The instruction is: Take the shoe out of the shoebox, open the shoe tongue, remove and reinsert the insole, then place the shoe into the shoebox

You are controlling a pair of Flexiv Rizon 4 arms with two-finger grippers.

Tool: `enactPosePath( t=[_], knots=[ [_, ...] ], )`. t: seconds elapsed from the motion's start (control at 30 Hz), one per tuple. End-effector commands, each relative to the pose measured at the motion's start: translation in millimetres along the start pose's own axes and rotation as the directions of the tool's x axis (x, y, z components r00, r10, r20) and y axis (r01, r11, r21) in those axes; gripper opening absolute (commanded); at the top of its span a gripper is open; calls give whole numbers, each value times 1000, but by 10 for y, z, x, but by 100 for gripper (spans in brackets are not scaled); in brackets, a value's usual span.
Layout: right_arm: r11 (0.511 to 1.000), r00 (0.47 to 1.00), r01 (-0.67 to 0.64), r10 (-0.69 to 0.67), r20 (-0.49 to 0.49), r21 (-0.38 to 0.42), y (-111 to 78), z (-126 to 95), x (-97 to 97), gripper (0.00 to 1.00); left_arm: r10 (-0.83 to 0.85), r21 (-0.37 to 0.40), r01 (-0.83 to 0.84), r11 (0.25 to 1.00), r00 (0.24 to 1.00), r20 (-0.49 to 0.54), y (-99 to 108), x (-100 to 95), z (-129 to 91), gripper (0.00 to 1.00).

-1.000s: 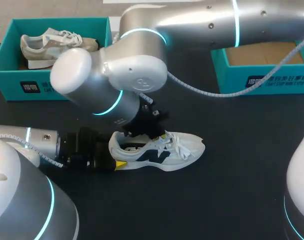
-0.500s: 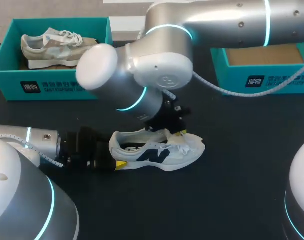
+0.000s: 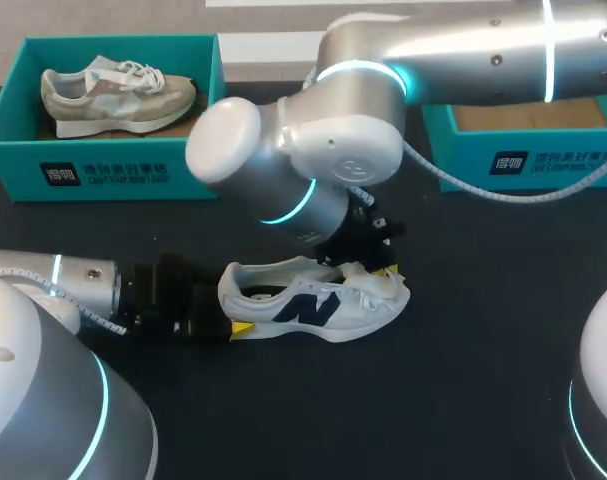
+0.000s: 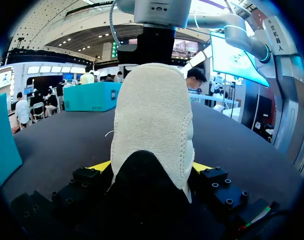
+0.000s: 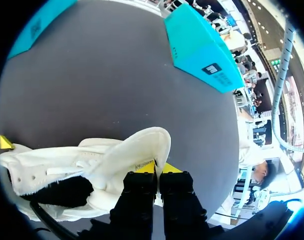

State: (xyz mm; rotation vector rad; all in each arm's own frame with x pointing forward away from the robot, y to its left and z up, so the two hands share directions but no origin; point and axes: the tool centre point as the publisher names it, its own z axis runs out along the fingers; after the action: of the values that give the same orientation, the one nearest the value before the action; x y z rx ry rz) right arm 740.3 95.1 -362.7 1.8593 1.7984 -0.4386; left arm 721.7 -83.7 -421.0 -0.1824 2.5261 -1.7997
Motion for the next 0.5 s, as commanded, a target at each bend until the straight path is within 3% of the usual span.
enactPosePath(
  t=[0.03,0.1,0.2,0.23,0.27,0.3,0.5],
  knots=[
    [916,916,-402,402,-9,-2,-70,231,35,0,0,-2,0,1000,1000,3,47,3,-10,0],
    [915,915,-404,404,-12,-1,-85,284,53,24,0,-2,0,1000,1000,3,47,3,-10,0],
    [915,915,-402,402,2,5,-96,320,52,50,0,-2,0,1000,1000,3,47,3,-10,0],
    [915,915,-402,402,4,5,-98,324,36,64,0,-2,0,1000,1000,3,47,3,-10,0],
    [915,915,-403,403,6,4,-98,314,14,91,0,-2,0,1000,1000,3,47,3,-10,0],
    [914,914,-406,406,7,-2,-96,293,-8,100,0,-2,0,1000,1000,3,47,3,-10,0],
    [910,913,-408,404,-63,-73,-9,-56,-153,100,0,-2,0,1000,1000,3,47,3,-10,0]
  ],
)
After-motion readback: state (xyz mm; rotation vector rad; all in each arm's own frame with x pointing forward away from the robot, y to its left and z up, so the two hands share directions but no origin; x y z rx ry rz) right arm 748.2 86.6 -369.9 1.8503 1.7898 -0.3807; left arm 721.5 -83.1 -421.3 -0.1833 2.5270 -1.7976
